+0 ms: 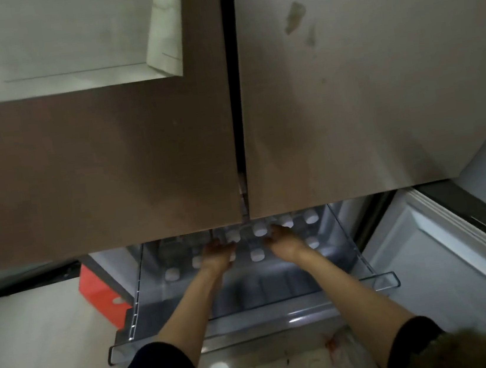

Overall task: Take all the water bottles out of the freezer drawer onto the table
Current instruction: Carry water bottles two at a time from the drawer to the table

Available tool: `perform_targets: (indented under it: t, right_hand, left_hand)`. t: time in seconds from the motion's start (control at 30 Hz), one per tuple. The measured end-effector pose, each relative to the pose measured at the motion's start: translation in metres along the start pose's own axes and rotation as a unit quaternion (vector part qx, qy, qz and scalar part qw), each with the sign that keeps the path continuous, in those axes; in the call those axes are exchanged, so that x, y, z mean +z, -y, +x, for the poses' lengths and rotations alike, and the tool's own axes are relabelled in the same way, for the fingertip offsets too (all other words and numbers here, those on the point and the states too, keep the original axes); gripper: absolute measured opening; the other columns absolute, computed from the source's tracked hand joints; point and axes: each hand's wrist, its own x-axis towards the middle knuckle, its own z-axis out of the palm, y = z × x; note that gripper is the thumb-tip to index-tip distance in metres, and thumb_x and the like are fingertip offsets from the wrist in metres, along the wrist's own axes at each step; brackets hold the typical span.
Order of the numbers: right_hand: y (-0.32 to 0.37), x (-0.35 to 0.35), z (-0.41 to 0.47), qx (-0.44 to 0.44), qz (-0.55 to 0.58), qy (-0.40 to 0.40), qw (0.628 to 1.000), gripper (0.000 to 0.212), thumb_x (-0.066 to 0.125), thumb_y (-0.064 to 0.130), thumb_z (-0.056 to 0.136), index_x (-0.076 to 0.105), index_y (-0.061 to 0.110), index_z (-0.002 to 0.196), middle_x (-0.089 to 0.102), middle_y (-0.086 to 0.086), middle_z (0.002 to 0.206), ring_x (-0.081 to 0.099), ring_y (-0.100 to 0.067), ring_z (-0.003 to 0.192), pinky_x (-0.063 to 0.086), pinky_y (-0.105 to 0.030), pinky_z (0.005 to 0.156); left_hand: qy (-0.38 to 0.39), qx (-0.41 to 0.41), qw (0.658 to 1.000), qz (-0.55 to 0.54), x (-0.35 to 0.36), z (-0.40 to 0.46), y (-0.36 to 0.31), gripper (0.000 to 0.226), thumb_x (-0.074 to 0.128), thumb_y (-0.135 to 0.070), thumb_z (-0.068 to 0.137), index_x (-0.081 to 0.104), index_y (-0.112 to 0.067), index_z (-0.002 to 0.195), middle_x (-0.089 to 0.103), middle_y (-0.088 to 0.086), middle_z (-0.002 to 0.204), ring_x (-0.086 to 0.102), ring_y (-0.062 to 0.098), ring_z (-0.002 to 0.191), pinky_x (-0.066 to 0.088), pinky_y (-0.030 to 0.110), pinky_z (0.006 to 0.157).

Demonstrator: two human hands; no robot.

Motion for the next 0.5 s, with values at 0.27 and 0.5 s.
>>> perform_targets:
  t: [0.27, 0.5]
  right_hand:
    - [0.005, 0.015, 0.039, 0.133, 0.448, -0.002, 0.884, 0.02, 0.045, 0.024, 0.097, 0.053, 0.008, 0.088, 0.062, -0.017, 0.107, 0.063, -0.032, 0.103, 0.052, -0.04, 0.09]
    - [0.006, 0.017, 0.041, 0.116, 0.454, -0.012, 0.884, 0.012, 0.05, 0.012, 0.094, 0.054, 0.002, 0.089, 0.058, -0.011, 0.081, 0.058, -0.02, 0.068, 0.054, -0.032, 0.071]
  left_hand:
    - [0.049, -0.06, 0.972, -0.222, 0.007, 0.036, -0.002, 0.015, 0.046, -0.002, 0.092, 0.052, -0.007, 0.079, 0.055, 0.011, 0.08, 0.053, 0.021, 0.077, 0.046, 0.034, 0.076]
    - [0.018, -0.092, 0.941, -0.325, 0.008, 0.036, -0.003, 0.006, 0.052, 0.0, 0.09, 0.05, -0.006, 0.088, 0.059, 0.012, 0.082, 0.055, 0.019, 0.071, 0.053, 0.027, 0.053]
